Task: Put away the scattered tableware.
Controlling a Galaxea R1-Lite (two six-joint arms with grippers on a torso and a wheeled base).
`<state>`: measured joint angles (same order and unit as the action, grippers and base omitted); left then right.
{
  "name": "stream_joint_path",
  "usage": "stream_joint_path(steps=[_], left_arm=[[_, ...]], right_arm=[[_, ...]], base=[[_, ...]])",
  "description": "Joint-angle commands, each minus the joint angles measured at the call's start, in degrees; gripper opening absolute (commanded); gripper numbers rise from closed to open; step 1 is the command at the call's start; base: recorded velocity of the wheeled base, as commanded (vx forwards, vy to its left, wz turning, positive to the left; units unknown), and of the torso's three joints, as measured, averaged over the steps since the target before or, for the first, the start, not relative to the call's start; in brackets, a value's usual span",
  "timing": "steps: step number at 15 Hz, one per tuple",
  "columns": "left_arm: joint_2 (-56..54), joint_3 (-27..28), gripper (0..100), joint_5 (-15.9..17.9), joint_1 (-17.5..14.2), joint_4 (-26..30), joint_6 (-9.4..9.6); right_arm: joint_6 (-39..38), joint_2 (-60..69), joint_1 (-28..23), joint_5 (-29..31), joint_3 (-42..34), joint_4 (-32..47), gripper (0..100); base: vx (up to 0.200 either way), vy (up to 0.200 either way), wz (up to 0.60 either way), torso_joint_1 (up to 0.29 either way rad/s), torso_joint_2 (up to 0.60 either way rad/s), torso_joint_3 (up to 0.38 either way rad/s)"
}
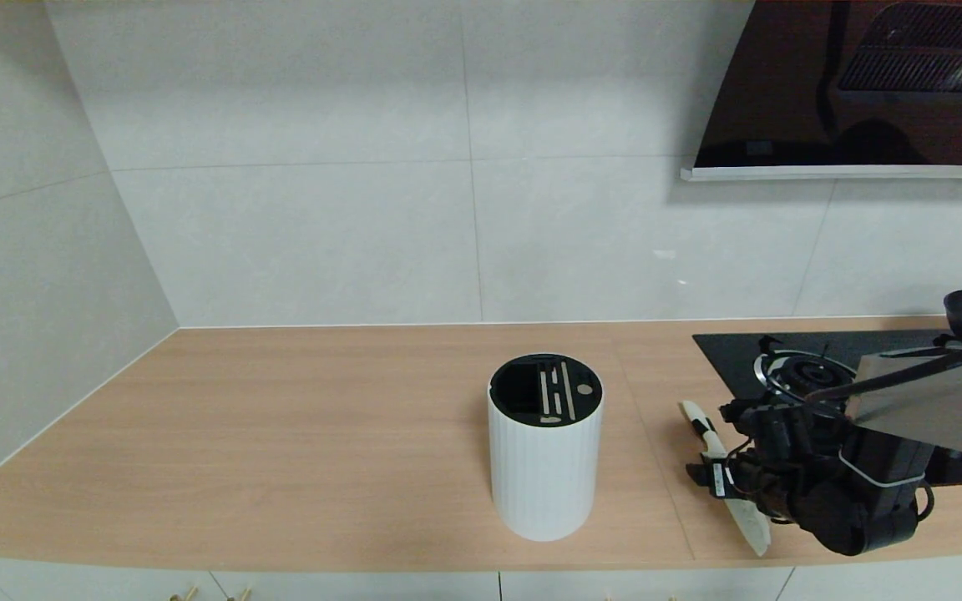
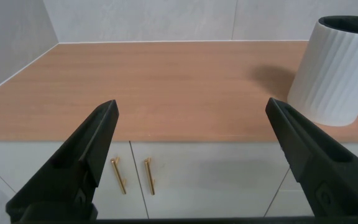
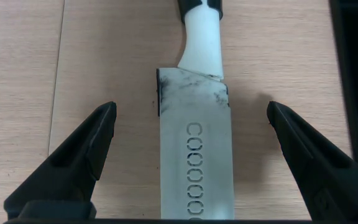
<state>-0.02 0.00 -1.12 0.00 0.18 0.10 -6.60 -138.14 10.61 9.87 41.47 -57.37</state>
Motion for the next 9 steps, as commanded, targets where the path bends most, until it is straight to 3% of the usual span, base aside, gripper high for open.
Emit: stream_joint_path(steps=[1,9], left_arm=[[0.02,0.0,100,-0.02,0.0,-0.01,-0.01],[0.02,0.0,100,-0.02,0.0,-0.01,-0.01]], right_arm=[[0.0,-0.11,0.03,0.06,0.01,-0.11,0],[1.06,-0.99,0.29,0.85,-0.34,-0.64,0]], base=[[0.0,0.0,0.0,0.0,0.0,0.0],[0.0,0.0,0.0,0.0,0.0,0.0]])
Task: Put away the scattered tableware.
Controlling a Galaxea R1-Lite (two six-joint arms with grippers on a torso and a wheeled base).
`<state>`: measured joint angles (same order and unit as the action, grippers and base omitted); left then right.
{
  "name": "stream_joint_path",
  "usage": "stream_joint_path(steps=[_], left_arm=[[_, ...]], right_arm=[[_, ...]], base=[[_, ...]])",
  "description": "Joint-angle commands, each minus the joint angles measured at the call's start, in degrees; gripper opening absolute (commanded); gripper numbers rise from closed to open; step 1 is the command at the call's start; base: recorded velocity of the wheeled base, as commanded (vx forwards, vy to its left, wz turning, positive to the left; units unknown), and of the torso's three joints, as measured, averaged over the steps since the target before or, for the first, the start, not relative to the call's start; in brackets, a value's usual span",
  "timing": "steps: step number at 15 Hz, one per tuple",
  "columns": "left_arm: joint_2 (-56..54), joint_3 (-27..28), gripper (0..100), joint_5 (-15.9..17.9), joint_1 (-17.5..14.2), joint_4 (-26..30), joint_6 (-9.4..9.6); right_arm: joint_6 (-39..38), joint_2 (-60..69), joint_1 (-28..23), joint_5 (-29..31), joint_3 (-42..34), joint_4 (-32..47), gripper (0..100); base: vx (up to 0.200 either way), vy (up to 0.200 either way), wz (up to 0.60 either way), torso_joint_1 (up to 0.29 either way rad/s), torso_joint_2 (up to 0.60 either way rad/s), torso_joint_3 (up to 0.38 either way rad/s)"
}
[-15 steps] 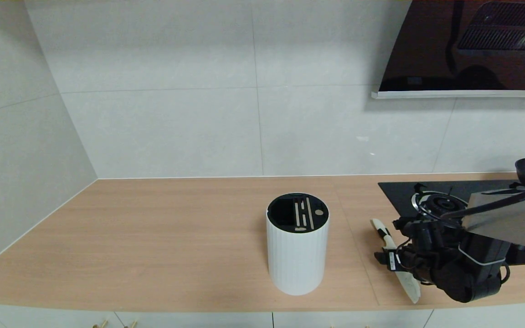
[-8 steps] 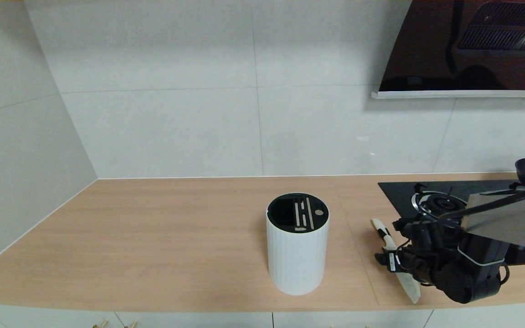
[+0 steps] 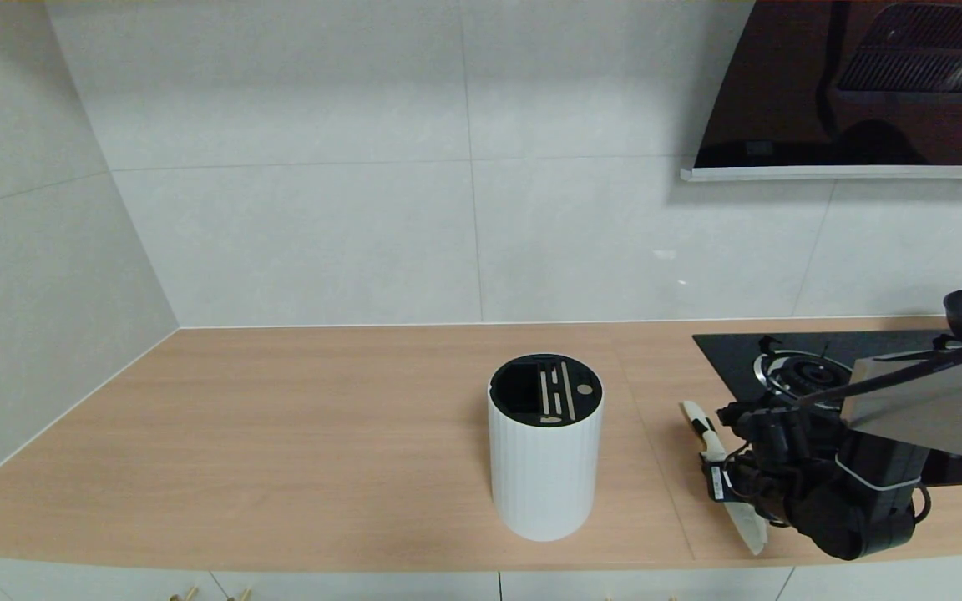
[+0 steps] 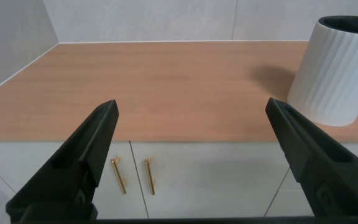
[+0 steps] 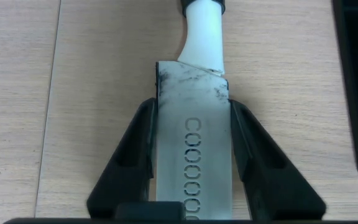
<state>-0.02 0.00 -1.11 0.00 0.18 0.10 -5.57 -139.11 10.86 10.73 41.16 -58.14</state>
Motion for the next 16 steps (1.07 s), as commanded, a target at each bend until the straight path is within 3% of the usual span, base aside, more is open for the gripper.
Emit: stream_joint_path(steps=[1,13,16], left_arm=[[0.02,0.0,100,-0.03,0.0,-0.01,-0.01],[0.02,0.0,100,-0.12,0.0,-0.18,0.43],[0.2,5.63,100,0.41,0.0,2.01,-0.89]], right_arm=[[0.03,0.68,0.04,-0.01,-0.02,0.13,0],[-0.32,20.19,1.09,0.35,-6.09,0.83,0],[0.21,27.05,1.79,0.17,-7.93,2.06,0]], base=[[0.0,0.0,0.0,0.0,0.0,0.0],[0.0,0.0,0.0,0.0,0.0,0.0],[0.0,0.0,0.0,0.0,0.0,0.0]])
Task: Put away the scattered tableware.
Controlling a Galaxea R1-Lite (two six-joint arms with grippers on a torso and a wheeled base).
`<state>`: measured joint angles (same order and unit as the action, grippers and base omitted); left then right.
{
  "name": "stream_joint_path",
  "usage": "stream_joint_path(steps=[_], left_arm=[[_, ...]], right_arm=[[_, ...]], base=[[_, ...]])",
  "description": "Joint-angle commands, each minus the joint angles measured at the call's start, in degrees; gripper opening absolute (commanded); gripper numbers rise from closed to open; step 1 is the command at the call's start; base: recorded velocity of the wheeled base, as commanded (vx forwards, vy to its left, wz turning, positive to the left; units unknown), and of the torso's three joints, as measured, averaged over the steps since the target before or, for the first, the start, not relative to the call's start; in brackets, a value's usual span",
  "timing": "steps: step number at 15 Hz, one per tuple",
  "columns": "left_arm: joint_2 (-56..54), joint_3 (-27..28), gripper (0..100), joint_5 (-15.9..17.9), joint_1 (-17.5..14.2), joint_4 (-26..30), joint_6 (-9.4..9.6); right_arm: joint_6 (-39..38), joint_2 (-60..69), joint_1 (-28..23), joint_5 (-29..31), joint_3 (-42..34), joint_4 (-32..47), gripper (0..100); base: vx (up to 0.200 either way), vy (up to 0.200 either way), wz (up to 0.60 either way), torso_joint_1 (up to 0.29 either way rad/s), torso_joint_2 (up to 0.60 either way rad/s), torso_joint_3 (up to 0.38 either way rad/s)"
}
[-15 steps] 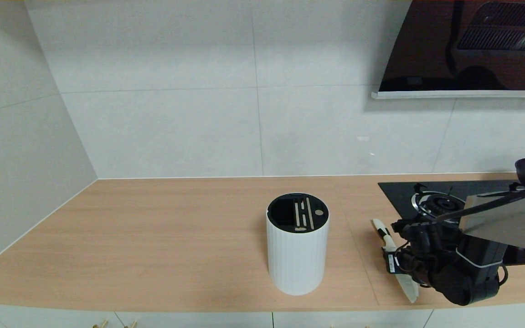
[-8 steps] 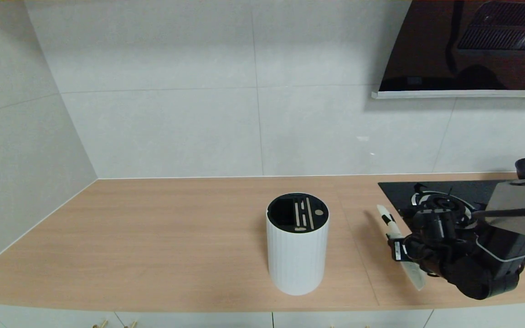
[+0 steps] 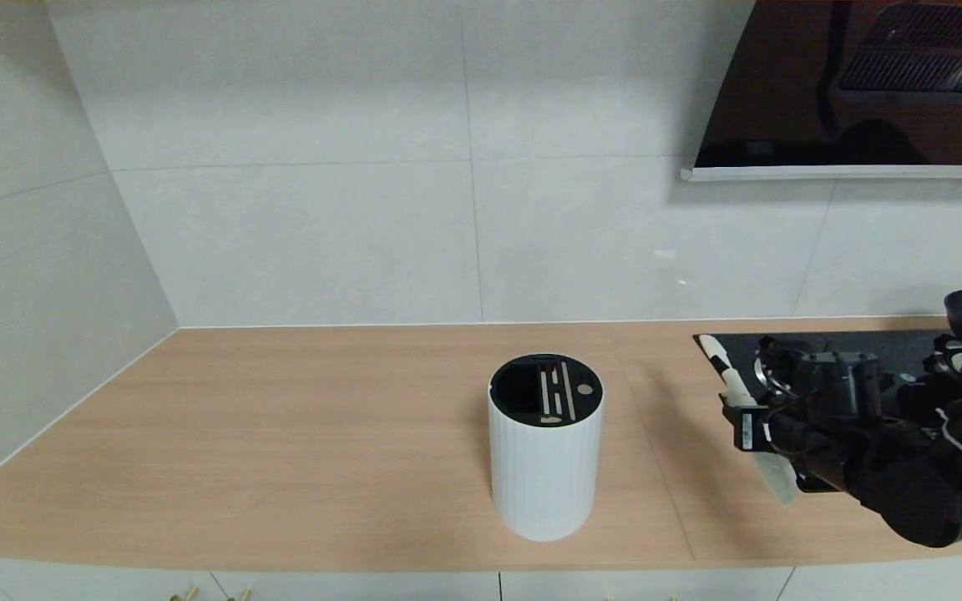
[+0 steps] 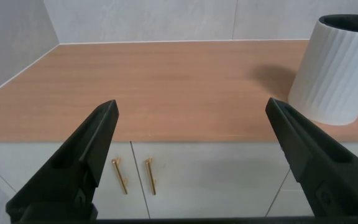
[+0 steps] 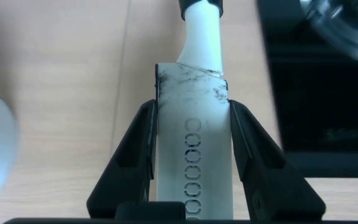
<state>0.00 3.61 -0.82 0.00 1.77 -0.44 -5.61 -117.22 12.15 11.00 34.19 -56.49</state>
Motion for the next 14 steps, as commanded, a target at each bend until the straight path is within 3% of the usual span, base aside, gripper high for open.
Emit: stream_joint_path(steps=[1,2,3,4,5,8,9,10,11,12,13,14], left_arm=[[1.49,6.76,100,3.19,0.26,6.49,-0.35],[1.76,7.55,100,3.72,0.26,7.29,-0.35],[7.56,15.29,100,8.99,0.44,13.88,-0.53],[16.35,21.53,100,13.12,0.44,15.11,-0.62],[24.96,25.04,100,14.88,0.44,14.93,-0.35],[47.72,35.06,100,15.23,0.44,6.85,0.09],[50.27,36.12,100,15.32,0.44,5.18,-0.09],[57.92,38.23,100,15.32,2.29,0.78,-0.18],[65.04,40.16,100,15.06,8.53,-3.88,-3.16],[68.03,40.78,100,14.97,11.69,-6.69,-7.21],[72.6,42.18,100,14.88,16.44,-12.31,-14.68],[77.08,43.15,100,14.79,18.81,-17.59,-20.39]], right_arm=[[0.25,9.73,2.17,-0.36,-0.97,2.97,0],[0.25,10.35,2.35,-0.36,-0.8,3.41,0],[0.33,15.8,4.37,-0.62,0.35,7.71,0],[1.13,19.31,5.6,-0.89,3.07,12.02,0],[2.27,21.42,6.39,-0.89,5.88,15.27,0],[2.62,24.5,9.29,-2.47,12.48,21.77,0],[2.62,24.68,9.64,-2.47,13.27,22.65,0],[2.71,25.2,11.4,-2.91,15.46,25.2,0],[2.71,25.29,13.33,-3.96,17.66,26.52,0],[2.71,25.38,14.48,-4.05,18.28,26.78,0],[2.71,25.47,16.23,-4.05,19.24,26.78,0],[2.71,25.38,17.99,-3.96,20.39,27.14,0]], base=[[0.0,0.0,0.0,0.0,0.0,0.0],[0.0,0.0,0.0,0.0,0.0,0.0],[0.0,0.0,0.0,0.0,0.0,0.0],[0.0,0.0,0.0,0.0,0.0,0.0],[0.0,0.0,0.0,0.0,0.0,0.0],[0.0,0.0,0.0,0.0,0.0,0.0],[0.0,0.0,0.0,0.0,0.0,0.0],[0.0,0.0,0.0,0.0,0.0,0.0],[0.0,0.0,0.0,0.0,0.0,0.0],[0.0,0.0,0.0,0.0,0.0,0.0],[0.0,0.0,0.0,0.0,0.0,0.0],[0.0,0.0,0.0,0.0,0.0,0.0]])
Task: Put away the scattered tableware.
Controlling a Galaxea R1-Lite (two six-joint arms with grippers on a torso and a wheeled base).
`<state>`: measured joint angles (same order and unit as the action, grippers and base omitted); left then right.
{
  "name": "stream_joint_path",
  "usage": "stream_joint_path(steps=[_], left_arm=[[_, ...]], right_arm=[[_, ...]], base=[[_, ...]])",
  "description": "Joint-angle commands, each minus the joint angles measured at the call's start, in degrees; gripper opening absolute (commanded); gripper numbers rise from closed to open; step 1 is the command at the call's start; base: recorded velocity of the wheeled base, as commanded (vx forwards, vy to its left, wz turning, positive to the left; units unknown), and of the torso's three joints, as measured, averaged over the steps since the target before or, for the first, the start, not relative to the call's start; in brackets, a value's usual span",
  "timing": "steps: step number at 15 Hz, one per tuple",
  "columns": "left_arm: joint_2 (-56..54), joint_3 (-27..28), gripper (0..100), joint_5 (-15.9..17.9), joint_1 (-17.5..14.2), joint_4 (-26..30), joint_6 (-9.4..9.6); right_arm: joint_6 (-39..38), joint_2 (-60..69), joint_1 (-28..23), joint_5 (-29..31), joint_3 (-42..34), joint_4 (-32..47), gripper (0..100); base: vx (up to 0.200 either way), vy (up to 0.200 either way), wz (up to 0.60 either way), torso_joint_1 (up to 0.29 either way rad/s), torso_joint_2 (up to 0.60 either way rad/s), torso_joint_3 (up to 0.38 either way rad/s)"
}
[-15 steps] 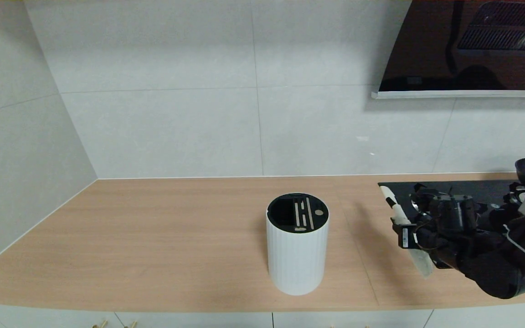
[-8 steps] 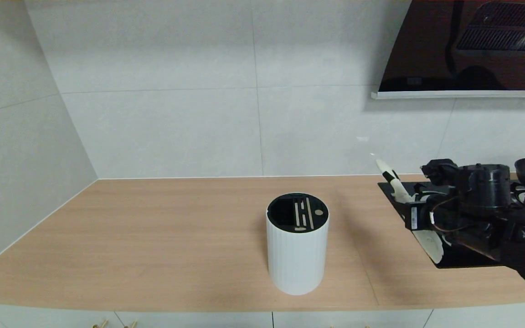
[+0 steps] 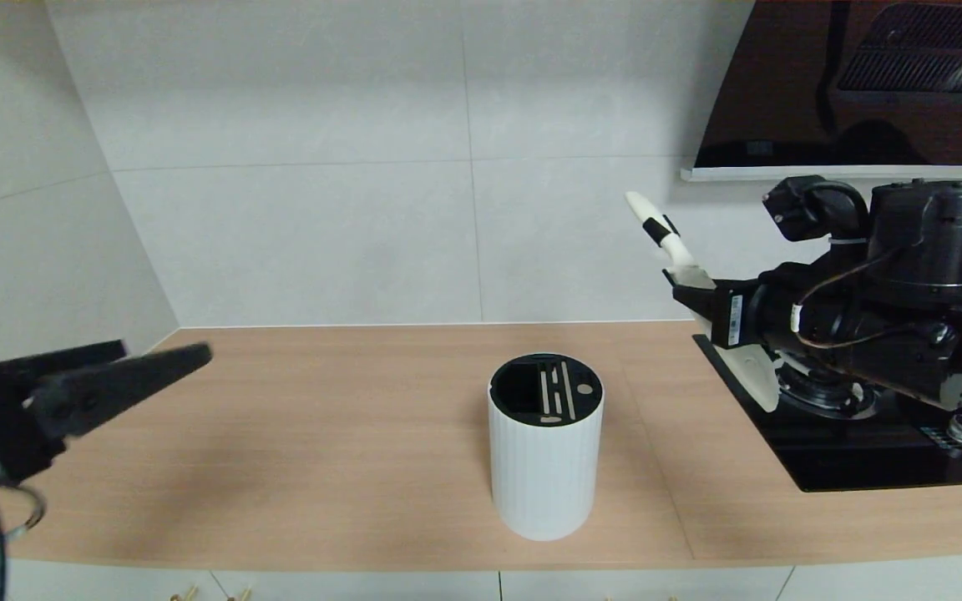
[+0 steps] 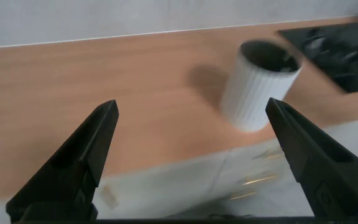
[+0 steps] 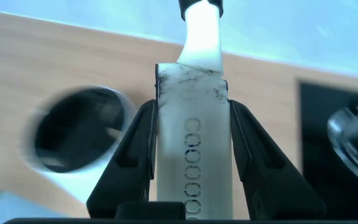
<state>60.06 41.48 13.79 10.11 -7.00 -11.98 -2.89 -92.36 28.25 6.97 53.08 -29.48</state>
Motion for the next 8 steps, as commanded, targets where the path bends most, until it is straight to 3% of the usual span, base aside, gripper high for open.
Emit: stream_joint_path(steps=[1,3,4,6,7,8], left_arm=[[20.01,5.62,100,0.19,9.49,-11.99,-9.9],[24.05,5.36,100,0.19,11.6,-16.47,-11.22],[25.02,5.36,100,0.27,12.92,-18.4,-13.68],[26.6,5.27,100,1.59,17.05,-24.91,-25.46],[27.12,5.19,100,1.86,17.84,-26.14,-27.22],[29.06,4.92,100,2.12,19.16,-30.0,-31.7]], right_arm=[[-0.1,0.42,3.57,0.41,2.21,0.65,0],[-0.63,0.16,7.35,1.29,2.21,0.91,0],[-0.98,-0.11,8.84,2.08,2.21,0.91,0],[-2.47,-0.28,12.45,3.75,2.03,0.82,0],[-3.26,-0.37,12.89,3.84,2.03,0.82,0],[-5.37,-0.46,14.65,3.93,2.21,0.82,0]], base=[[0.0,0.0,0.0,0.0,0.0,0.0],[0.0,0.0,0.0,0.0,0.0,0.0],[0.0,0.0,0.0,0.0,0.0,0.0],[0.0,0.0,0.0,0.0,0.0,0.0],[0.0,0.0,0.0,0.0,0.0,0.0],[0.0,0.0,0.0,0.0,0.0,0.0]])
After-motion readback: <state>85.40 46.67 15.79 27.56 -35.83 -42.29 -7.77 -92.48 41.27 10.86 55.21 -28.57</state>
